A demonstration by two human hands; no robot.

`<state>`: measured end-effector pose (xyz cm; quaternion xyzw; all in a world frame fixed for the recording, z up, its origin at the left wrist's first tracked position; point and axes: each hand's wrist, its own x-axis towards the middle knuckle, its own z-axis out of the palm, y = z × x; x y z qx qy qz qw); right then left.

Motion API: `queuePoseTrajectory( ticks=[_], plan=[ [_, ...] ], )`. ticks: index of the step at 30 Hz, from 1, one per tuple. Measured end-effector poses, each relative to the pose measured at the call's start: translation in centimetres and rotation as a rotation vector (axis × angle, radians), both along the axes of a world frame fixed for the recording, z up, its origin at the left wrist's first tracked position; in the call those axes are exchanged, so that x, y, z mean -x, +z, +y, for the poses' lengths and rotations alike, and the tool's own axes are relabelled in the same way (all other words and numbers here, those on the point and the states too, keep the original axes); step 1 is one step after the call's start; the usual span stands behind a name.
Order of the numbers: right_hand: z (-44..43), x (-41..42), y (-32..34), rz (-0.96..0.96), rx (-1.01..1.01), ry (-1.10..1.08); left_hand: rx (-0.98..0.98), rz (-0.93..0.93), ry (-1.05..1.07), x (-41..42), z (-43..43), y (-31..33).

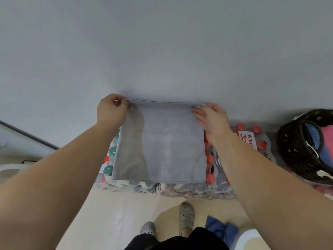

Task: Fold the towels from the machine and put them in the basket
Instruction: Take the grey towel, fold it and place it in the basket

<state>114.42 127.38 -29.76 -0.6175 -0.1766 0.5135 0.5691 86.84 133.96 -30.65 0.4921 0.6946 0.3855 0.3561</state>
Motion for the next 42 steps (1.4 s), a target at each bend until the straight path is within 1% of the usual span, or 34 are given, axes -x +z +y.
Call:
queuePoseTrajectory(
  ticks=[3, 7, 10, 13, 16, 20, 24, 28, 31, 36, 38, 40, 42],
  plan=[
    [-1.0, -0.4, 0.7, -0.104, 0.020, 0.051, 0.012, -0.071, -0.017, 0.8, -1.3, 0.8],
    [-3.8, -0.5, 1.8, -0.118, 0.108, 0.057, 0.034, -0.171, 0.003, 1.9, -4.5, 2.1],
    [-6.9, 0.1, 1.7, -0.225, 0.154, 0.069, 0.037, -0.196, -0.016, 2.6, -7.9, 2.5],
    [-10.4, 0.7, 0.9, -0.337, 0.140, 0.138, 0.072, -0.066, -0.070, 3.7, -11.2, 1.6],
    [-13.3, 1.3, -0.3, -0.417, 0.179, 0.184, 0.090, -0.008, -0.056, 4.4, -14.2, 0.2],
    [-15.9, 2.0, -1.9, -0.432, 0.175, 0.183, 0.086, 0.057, -0.052, 4.4, -17.1, -1.4],
    [-17.0, 2.1, -3.4, -0.508, 0.196, 0.206, 0.086, 0.184, -0.077, 4.6, -18.1, -3.1],
    [-17.1, 2.0, -4.6, -0.663, 0.249, 0.254, 0.092, 0.262, -0.113, 4.7, -18.7, -4.2],
    [-17.3, 1.9, -4.6, -0.753, 0.229, 0.277, 0.085, 0.245, -0.085, 4.8, -19.1, -4.7],
    [-17.5, 1.8, -4.6, -0.974, 0.259, 0.442, 0.148, 0.250, -0.143, 4.8, -19.2, -4.7],
    [-17.3, 2.0, -4.1, -1.138, 0.258, 0.475, 0.164, 0.349, -0.145, 4.9, -18.7, -3.9],
    [-16.4, 2.9, -3.3, -1.355, 0.151, 0.486, 0.043, 0.532, -0.135, 4.8, -17.8, -3.3],
    [-14.5, 4.9, -2.5, -1.440, 0.000, 0.533, -0.141, 0.639, -0.180, 3.9, -16.4, -3.0]
  ],
)
